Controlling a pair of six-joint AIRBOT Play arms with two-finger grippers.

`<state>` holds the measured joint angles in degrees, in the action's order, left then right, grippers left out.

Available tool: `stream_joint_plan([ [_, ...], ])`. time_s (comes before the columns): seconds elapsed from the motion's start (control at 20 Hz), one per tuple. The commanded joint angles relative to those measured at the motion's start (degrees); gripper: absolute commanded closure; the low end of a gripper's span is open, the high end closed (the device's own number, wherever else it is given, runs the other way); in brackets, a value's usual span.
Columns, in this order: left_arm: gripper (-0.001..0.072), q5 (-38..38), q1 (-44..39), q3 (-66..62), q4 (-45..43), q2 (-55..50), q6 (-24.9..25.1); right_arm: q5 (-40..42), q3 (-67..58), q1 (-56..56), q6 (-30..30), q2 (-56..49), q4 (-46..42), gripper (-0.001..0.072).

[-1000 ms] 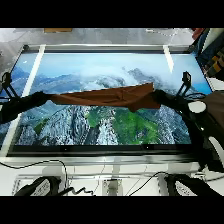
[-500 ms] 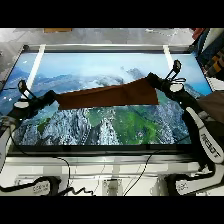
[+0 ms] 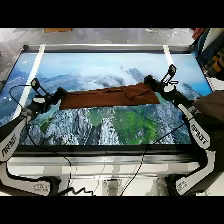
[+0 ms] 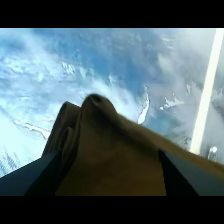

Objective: Fold the clothes and pants, and hang the long-sleeved shirts on hangers.

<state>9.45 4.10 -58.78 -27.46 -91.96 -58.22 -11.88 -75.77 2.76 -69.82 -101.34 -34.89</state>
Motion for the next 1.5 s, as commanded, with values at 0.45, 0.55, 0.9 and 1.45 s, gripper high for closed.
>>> stream_joint_plan([
  [0.45, 0.003, 41.07, 17.73, -6.54, -7.65, -3.13, -1.86, -13.11, -2.19, 0.15, 0.42, 2.62, -9.97, 0.0103],
  [0.55, 0.0025, 47.76, 17.97, -10.97, -7.63, -8.33, -1.84, -16.15, -3.91, 0.15, 0.42, 2.62, -9.81, 0.0103],
  [0.9, 0.0113, 46.95, 12.13, -19.21, -7.69, -16.68, -0.52, -28.76, -13.05, 3.15, 2.47, 2.64, -10.08, 0.0103],
  [1.45, 0.07, 55.43, 8.72, -29.51, -15.82, -4.55, -2.16, -14.08, -14.21, 15.56, 3.17, 1.79, -16.41, 0.0702],
])
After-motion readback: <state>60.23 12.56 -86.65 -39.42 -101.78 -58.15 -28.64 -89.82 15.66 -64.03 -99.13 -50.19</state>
